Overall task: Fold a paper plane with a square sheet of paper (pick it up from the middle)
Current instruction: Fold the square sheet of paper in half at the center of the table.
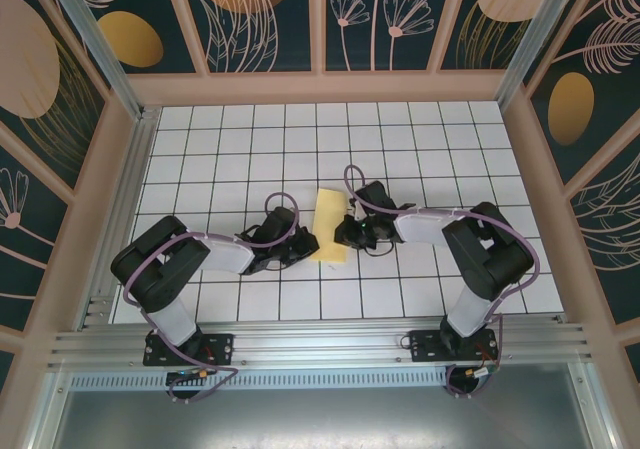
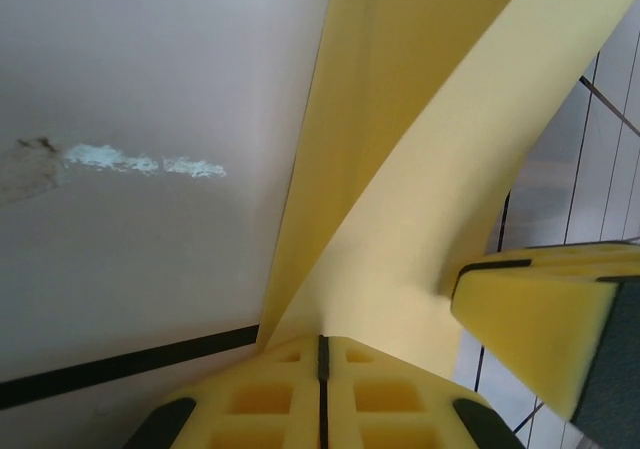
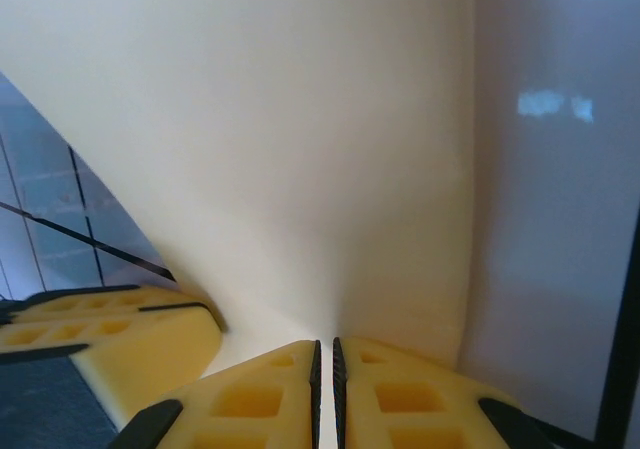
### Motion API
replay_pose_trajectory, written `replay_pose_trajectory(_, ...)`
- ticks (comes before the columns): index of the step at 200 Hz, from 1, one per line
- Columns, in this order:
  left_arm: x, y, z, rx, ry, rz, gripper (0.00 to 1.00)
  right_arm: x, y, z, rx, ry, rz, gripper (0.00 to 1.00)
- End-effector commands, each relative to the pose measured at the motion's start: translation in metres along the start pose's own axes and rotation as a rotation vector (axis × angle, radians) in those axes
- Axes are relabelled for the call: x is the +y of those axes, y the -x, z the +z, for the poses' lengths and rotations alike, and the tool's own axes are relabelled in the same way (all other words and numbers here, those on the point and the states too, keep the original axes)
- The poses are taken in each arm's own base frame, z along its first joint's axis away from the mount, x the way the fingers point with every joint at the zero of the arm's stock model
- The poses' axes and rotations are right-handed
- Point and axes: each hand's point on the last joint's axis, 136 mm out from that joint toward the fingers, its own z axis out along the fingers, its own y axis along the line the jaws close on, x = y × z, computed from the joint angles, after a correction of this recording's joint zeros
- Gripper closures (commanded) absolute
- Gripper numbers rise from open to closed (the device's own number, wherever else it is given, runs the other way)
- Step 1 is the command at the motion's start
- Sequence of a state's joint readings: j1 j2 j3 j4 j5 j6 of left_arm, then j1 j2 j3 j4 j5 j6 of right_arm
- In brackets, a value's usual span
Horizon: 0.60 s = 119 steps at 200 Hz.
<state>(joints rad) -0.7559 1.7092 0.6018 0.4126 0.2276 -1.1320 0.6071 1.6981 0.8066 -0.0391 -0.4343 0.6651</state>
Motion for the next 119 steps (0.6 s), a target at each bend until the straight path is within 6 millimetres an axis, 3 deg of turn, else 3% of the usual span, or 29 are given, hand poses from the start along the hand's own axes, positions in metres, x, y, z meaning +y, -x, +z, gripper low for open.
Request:
replay_pose_trajectory(1,0.052,-0.018,0.003,0.053,0.191,0.008,0.92,0.015,0.029,-0.008,-0.074,0.020,-0.011,0.86)
replay_pose_trajectory(51,0.054,-0.018,0.004,0.055,0.208,0.009,0.92,0.006,0.059,0.006,-0.086,-0.028,0.000,0.86)
replay_pose_trajectory(119,0.058,-0.021,0.003,0.065,0.215,0.005,0.92,-0.007,0.074,0.018,-0.082,-0.048,0.018,0.85)
